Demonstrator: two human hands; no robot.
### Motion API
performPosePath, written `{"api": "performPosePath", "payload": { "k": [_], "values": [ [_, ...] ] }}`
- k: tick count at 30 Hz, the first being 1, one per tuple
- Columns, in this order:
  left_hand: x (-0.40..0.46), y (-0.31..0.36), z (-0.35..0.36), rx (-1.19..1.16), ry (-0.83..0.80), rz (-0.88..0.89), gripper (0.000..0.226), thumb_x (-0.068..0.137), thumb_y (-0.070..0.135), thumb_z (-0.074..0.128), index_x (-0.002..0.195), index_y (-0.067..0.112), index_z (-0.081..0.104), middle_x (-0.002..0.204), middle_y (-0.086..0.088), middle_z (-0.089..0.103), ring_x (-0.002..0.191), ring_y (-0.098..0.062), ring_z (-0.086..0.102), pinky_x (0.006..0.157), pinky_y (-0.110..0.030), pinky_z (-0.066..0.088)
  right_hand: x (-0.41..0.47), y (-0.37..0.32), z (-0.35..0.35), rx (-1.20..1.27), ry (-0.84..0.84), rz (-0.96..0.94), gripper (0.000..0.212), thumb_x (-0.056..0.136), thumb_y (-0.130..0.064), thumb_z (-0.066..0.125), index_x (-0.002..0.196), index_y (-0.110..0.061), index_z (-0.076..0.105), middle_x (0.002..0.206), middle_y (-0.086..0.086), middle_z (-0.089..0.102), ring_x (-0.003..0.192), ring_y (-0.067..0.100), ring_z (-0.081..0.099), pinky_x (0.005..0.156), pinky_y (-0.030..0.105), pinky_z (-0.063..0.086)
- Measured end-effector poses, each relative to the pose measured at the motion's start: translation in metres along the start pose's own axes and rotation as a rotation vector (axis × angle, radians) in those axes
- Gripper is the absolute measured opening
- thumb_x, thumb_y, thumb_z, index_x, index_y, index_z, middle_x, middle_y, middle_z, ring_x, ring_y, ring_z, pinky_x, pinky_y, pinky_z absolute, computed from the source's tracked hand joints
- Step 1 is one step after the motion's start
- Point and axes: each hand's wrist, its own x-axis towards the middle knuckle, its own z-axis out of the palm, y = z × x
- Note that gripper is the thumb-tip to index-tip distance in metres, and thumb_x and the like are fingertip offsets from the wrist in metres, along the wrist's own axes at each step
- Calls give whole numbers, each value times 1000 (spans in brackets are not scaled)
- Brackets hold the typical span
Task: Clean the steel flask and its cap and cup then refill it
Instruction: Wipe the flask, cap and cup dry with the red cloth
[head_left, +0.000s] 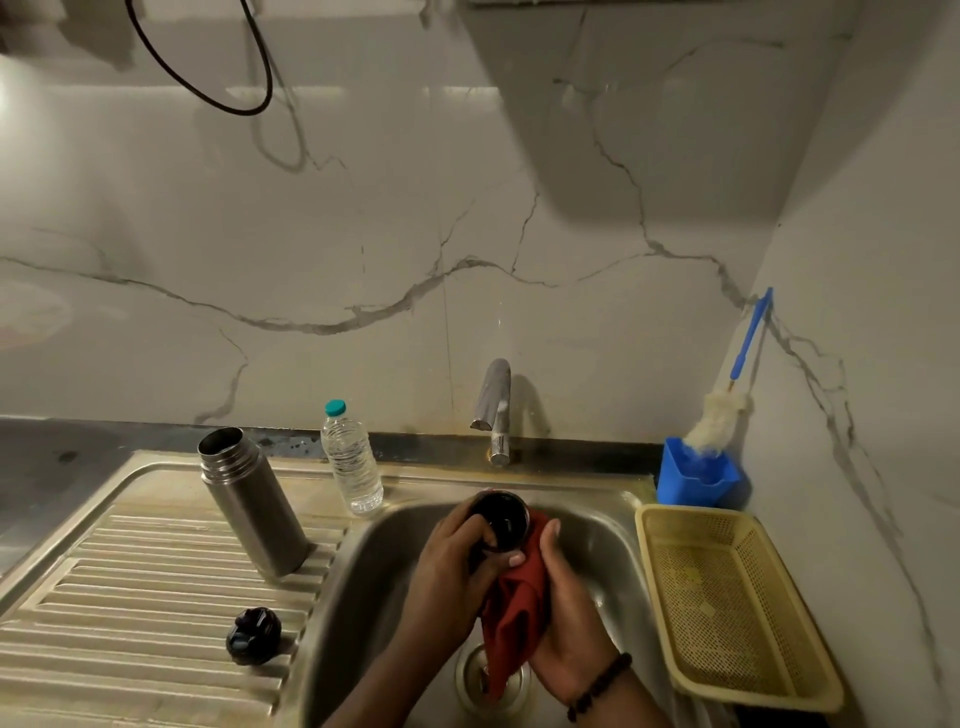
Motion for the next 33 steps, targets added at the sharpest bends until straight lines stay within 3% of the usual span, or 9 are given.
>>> {"api": "performPosePath", "payload": {
  "k": [5,8,15,17,20,23,27,30,33],
  "values": [
    [-17,-6,6,-218,-41,-37,21,88,30,71,85,44,57,104,20,62,99,-7,60,83,-16,43,5,-7,-23,-97,-6,-27,64,91,-62,42,122,-11,63,118,22,68,115,41,61,107,56,39],
    [-31,-6,20,-250,-131,-60,15,84,43,70,88,34,60,112,18,61,111,-12,56,93,-35,49,6,-10,-33,-17,-27,35,68,92,-61,43,123,-4,65,124,23,64,115,40,59,105,56,40],
    [-28,-14,20,68,-127,18,23,77,68,59,86,48,53,151,40,31,150,5,4,114,-20,7,12,-8,-31,-49,-69,7,58,74,-45,72,110,1,69,109,26,68,92,36,68,66,40,61],
    [-25,-16,19,126,-93,17,24,77,69,57,86,48,53,152,40,28,149,9,0,115,-19,5,16,-8,-31,-101,-31,15,59,72,-47,73,111,-3,67,108,27,69,96,37,66,74,43,58],
    [-24,-18,24,134,-75,-36,23,76,67,60,82,45,54,142,33,48,144,9,23,111,-27,23,19,-12,-32,-209,-4,49,45,96,-40,48,115,-4,68,108,25,70,92,36,71,78,47,56],
    [-24,-16,15,-34,-47,-159,20,82,42,76,77,36,57,106,20,65,97,7,59,79,-17,43,23,-11,-34,-321,40,91,45,100,-38,46,105,0,70,93,24,73,73,33,73,58,40,59],
    [-36,-30,-7,-201,27,-215,25,82,25,81,74,39,62,108,13,66,84,-12,67,66,-25,53,24,10,-55,-172,-9,144,59,92,-46,54,125,3,60,120,30,63,114,47,60,106,56,41],
    [-53,-43,-21,-148,138,-226,23,79,31,84,74,38,62,107,14,66,93,-14,67,76,-31,56,33,31,-70,-1,-129,66,85,80,-48,72,144,-2,42,149,24,40,136,42,40,112,55,35],
    [-78,-55,-32,-49,192,-237,30,76,32,86,78,36,56,95,15,61,86,-10,63,72,-21,49,37,43,-62,35,-267,27,85,93,-69,30,148,-4,27,157,21,17,142,34,32,115,51,29]
  ]
}}
